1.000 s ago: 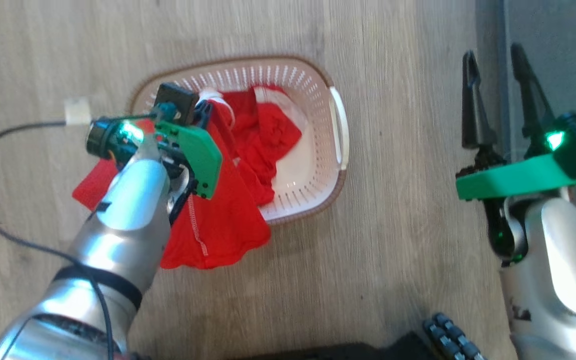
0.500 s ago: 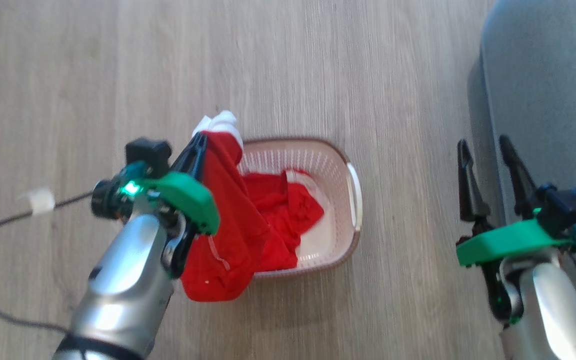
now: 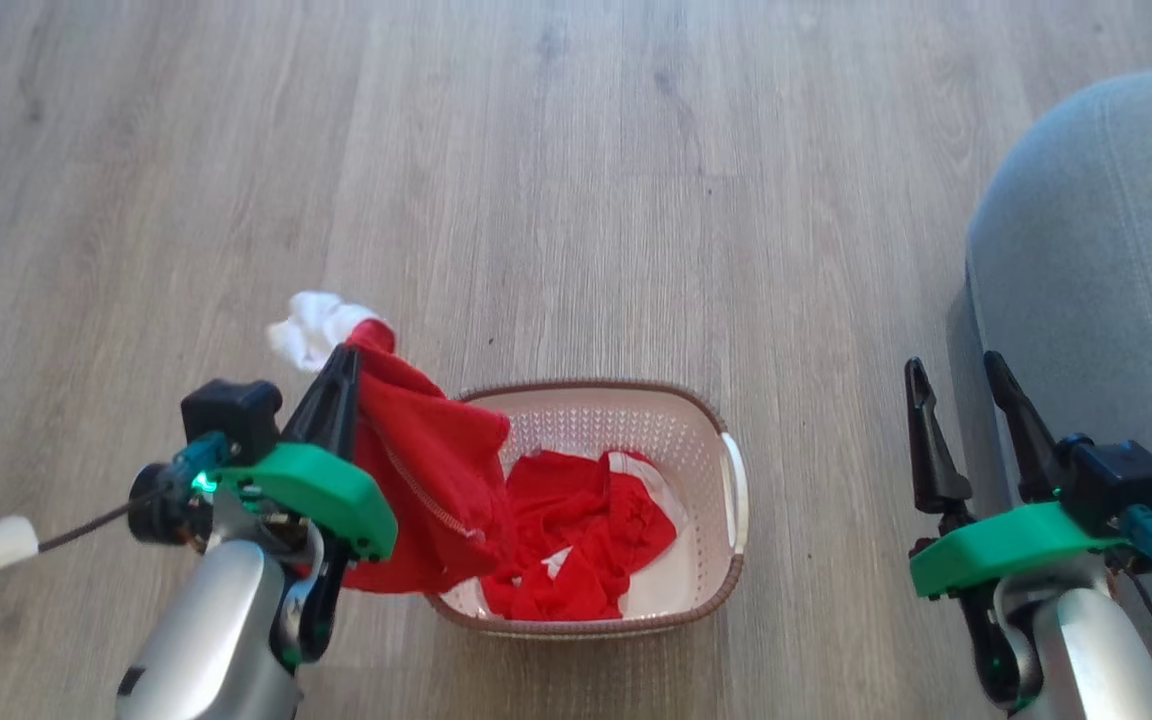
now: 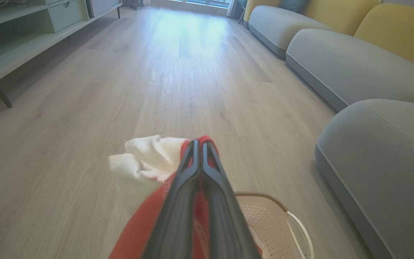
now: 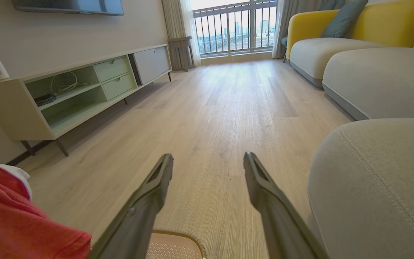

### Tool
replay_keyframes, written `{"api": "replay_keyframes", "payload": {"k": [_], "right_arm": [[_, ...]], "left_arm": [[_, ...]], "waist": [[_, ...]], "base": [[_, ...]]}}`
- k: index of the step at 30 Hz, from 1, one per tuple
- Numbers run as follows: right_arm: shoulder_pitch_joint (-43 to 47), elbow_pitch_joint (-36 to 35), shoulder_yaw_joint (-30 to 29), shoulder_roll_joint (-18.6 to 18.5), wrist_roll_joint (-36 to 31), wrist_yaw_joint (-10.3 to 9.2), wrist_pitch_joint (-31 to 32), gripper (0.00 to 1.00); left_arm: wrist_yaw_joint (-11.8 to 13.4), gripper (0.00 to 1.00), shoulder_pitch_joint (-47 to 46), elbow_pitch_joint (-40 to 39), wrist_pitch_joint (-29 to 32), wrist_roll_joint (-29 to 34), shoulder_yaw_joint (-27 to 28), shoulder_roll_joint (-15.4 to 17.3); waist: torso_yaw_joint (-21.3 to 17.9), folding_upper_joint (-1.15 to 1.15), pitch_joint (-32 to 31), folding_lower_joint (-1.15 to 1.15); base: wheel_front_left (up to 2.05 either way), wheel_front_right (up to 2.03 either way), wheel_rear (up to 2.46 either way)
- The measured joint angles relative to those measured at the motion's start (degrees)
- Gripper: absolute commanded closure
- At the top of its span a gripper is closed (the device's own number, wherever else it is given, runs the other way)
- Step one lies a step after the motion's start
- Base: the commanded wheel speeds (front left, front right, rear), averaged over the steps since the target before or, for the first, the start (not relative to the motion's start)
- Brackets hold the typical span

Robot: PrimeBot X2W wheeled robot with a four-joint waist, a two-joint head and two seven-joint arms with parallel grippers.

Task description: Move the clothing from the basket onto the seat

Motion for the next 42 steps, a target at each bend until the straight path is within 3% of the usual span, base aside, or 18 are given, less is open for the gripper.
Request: {"api": "replay_keyframes", "payload": {"k": [4, 14, 42], "right_arm": [[0.1, 0.3, 0.3, 0.0, 0.0, 0.00, 0.0, 0.00], [3.4, 0.6, 0.2, -1.3, 0.0, 0.00, 0.0, 0.00], [3.6, 0.6, 0.0, -2.1, 0.0, 0.00, 0.0, 0.00]], "left_arm": [[1.8, 1.00, 2.5, -3.0, 0.7, -0.6, 0.4, 0.9], [3.4, 1.00, 6.9, -6.1, 2.0, -0.9, 1.1, 2.3], [4.5, 1.00, 8.6, -7.6, 2.0, -1.2, 0.0, 3.1]], "waist": [[0.1, 0.00, -1.7, 0.00], [0.0, 0.00, -4.6, 0.00], [-0.4, 0.00, -5.7, 0.01]], "base": [[0.00, 0.00, 0.00], [0.00, 0.00, 0.00], [0.00, 0.00, 0.00]]}}
